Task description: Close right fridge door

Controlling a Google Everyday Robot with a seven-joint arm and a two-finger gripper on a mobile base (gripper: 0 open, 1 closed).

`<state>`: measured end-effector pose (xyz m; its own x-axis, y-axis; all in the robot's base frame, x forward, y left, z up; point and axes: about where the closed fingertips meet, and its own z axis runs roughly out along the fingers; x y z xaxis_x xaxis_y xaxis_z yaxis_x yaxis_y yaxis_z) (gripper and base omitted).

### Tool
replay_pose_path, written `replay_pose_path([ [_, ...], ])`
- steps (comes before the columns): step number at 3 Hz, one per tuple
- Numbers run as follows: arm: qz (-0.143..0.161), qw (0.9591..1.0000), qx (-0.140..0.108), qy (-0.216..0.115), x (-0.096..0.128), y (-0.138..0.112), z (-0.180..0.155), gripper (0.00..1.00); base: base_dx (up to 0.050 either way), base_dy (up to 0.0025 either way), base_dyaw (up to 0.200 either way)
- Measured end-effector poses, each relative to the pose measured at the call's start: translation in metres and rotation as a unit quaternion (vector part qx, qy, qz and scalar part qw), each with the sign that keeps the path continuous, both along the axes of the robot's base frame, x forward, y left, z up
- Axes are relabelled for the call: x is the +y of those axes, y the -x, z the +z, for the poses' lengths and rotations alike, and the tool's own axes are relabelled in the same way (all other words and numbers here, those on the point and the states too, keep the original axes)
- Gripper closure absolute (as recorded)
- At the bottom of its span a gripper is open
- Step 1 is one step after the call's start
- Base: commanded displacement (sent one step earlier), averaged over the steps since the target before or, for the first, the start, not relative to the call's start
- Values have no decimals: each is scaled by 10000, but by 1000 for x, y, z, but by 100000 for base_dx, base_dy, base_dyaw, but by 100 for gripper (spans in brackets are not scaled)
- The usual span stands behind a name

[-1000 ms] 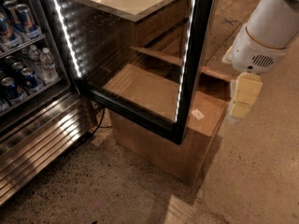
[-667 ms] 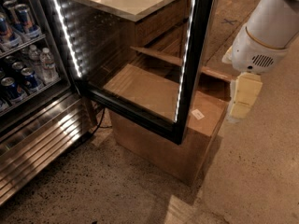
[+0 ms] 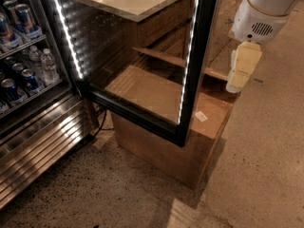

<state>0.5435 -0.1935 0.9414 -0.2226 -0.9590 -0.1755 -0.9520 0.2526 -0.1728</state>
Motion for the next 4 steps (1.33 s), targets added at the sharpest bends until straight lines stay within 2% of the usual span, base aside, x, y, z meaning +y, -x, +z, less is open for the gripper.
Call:
replay_pose_path([
  [1, 176, 9994, -17, -283, 1, -2, 0, 0, 0, 0, 0],
  [2, 593, 9931, -71, -1009, -7, -5, -2, 0, 0, 0, 0],
  [3, 1070, 9792, -148, -1717, -6, 4, 4, 0, 0, 0, 0],
  [4, 1382, 9670, -285, -2120, 0, 7, 8, 0, 0, 0, 0],
])
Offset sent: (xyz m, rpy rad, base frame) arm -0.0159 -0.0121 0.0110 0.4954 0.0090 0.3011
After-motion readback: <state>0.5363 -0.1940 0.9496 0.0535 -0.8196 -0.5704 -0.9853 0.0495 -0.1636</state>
